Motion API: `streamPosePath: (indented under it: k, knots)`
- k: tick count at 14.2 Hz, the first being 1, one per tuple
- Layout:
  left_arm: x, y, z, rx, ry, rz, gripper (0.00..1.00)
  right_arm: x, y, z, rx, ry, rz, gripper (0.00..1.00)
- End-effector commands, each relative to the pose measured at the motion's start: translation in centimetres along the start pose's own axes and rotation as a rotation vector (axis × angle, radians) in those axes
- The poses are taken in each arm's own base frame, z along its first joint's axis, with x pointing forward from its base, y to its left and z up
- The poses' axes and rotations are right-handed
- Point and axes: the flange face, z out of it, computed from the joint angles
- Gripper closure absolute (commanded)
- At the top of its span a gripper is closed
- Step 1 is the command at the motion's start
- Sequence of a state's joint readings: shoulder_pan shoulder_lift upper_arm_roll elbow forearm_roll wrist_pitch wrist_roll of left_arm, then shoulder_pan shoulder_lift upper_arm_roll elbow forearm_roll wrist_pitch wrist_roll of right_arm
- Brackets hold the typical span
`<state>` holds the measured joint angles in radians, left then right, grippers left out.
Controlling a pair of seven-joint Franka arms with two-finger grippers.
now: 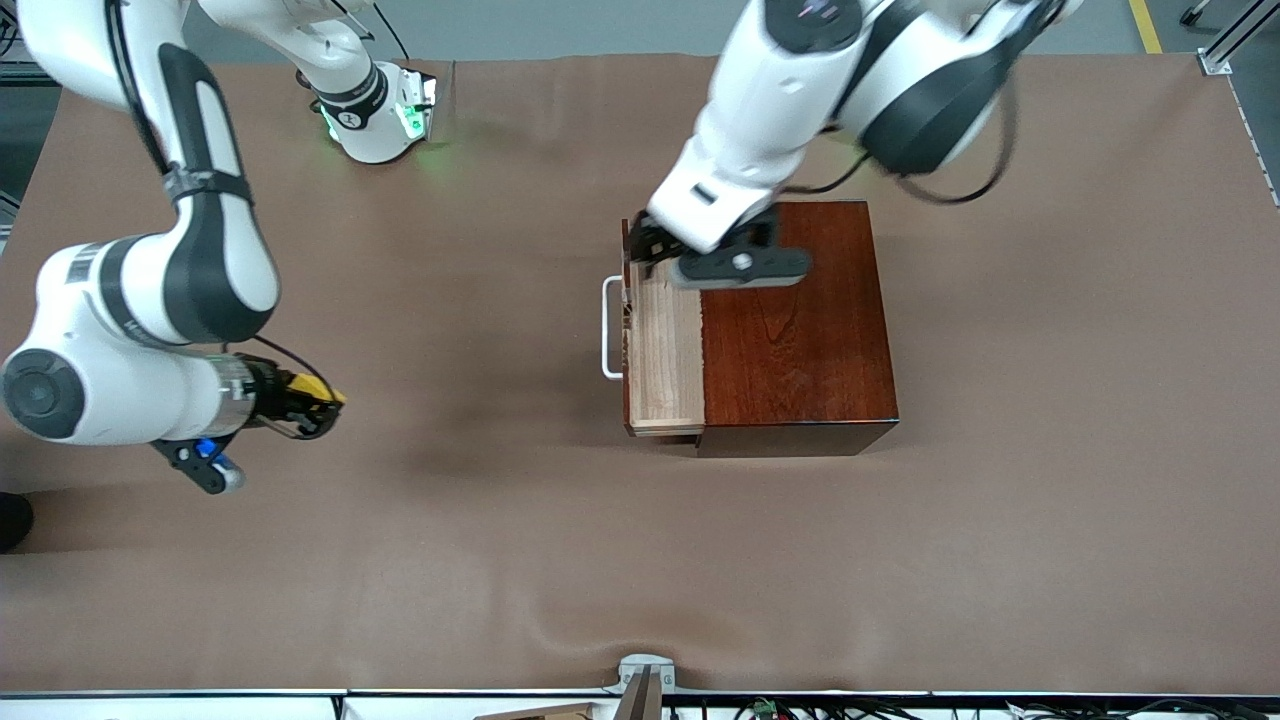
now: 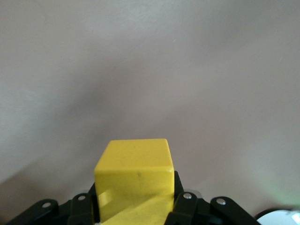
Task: Open drawer, take yellow block, close drawer
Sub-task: 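Push the drawer inward with the left gripper while the right gripper holds the cube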
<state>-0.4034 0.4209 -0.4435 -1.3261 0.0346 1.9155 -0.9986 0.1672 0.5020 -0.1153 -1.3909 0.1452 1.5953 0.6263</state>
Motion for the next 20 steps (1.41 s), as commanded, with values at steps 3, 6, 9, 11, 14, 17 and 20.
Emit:
streamPosePath:
  k: [3, 6, 9, 11, 14, 17, 20]
  knots:
    - [-3.3, 6.8, 7.4, 0.000, 0.095, -0.182, 0.00, 3.2, 5.8, 1.1, -0.010, -0.010, -0.108, 1.00]
    - [-6.1, 9.4, 11.8, -0.014, 0.164, -0.302, 0.00, 6.1, 9.8, 4.0, 0.010, -0.008, -0.184, 1.00]
    - [-7.6, 10.7, 14.7, -0.080, 0.164, -0.515, 0.00, 7.6, 12.3, 6.0, 0.018, -0.011, -0.278, 1.00]
    - [-8.9, 11.1, 16.6, -0.081, 0.156, -0.640, 0.00, 8.4, 13.9, 7.9, 0.017, -0.004, -0.323, 1.00]
    - [-8.7, 10.6, 19.9, -0.062, 0.152, -0.808, 0.00, 9.4, 15.7, 12.5, 0.001, 0.043, -0.395, 1.00]
    - [-9.0, 10.5, 22.2, -0.069, 0.160, -0.884, 0.00, 10.0, 16.1, 17.0, -0.003, 0.076, -0.469, 1.00]
    - [-8.8, 10.0, 23.9, -0.053, 0.191, -0.890, 0.00, 10.7, 15.8, 20.0, -0.009, 0.084, -0.493, 1.00]
